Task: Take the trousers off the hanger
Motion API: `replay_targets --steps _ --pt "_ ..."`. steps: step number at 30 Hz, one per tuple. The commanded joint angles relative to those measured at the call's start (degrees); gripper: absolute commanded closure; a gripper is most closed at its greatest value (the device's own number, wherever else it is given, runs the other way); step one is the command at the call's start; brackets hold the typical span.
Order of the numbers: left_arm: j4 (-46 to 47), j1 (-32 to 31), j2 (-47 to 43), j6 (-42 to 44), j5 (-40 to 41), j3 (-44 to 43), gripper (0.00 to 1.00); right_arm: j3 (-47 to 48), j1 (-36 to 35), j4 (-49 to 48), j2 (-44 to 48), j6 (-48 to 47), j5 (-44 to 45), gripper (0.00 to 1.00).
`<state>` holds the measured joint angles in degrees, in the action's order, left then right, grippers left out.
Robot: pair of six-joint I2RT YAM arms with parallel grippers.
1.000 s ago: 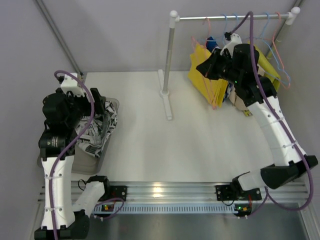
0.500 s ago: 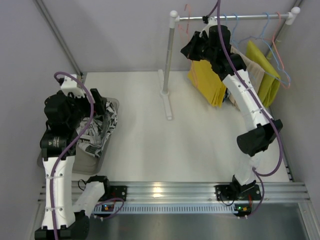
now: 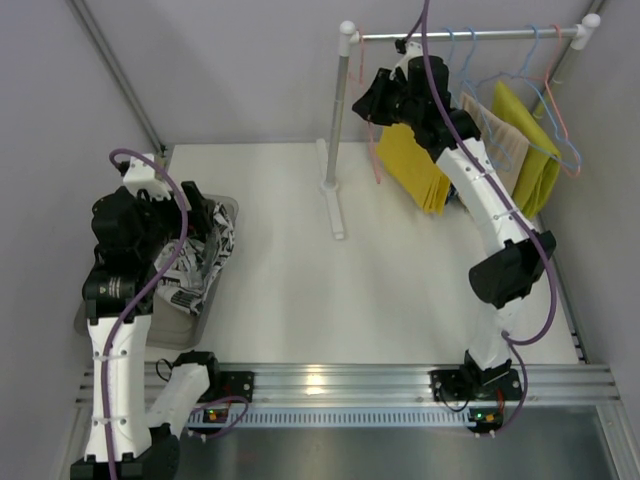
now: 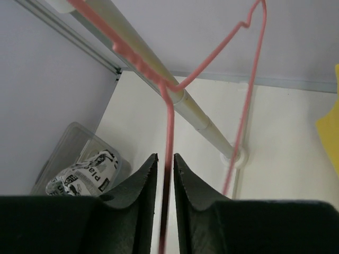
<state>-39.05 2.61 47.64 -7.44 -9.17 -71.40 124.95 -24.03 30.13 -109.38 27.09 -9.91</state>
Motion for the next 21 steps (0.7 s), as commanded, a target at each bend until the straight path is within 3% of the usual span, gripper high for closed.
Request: replay_targets --steps 1,3,5,9,12,13,15,16,21 --pt "1.43 0.11 -0.27 -0.82 -0.15 0.03 0.01 -1.19 -0.93 -4.55 2.06 -0.11 -1.69 0.8" --pt "1.78 0.11 0.0 -0.47 -0.58 0.03 0.01 -2.33 -0.93 -4.55 2.68 -0.02 -1.69 0.74" --pt "1.96 0.2 0.79 -0.03 -0.85 -1.02 0.01 -3.12 -0.93 -4.47 3.91 -0.11 -1.69 0.62" --pt "1.26 0.2 3.6 0.59 -2.52 -4.1 0.01 -6.89 -0.93 -4.2 7.25 -0.55 -1.69 0.52" --pt "0.12 0.2 6.32 1.29 -4.1 -6.81 0.01 -11.19 -0.93 -4.55 11.72 -1.07 -1.95 0.37" --pt "-0.15 0.2 7.72 1.64 -4.36 -7.44 0.01 -12.52 -1.02 -4.99 14.69 -1.16 -2.13 0.27" --pt "-0.85 0.2 9.05 2.08 -4.54 -8.67 0.01 -17.25 -0.93 -6.04 17.96 -1.95 -2.65 0.21" --pt "-1.03 0.11 10.18 2.6 -4.72 -9.72 0.01 -19.02 -0.93 -7.61 21.63 -2.3 -2.83 0.12" --pt "-1.73 0.2 12.48 3.57 -7.0 -11.13 0.01 -27.89 -0.93 -8.69 33.68 -5.63 -1.87 0.02"
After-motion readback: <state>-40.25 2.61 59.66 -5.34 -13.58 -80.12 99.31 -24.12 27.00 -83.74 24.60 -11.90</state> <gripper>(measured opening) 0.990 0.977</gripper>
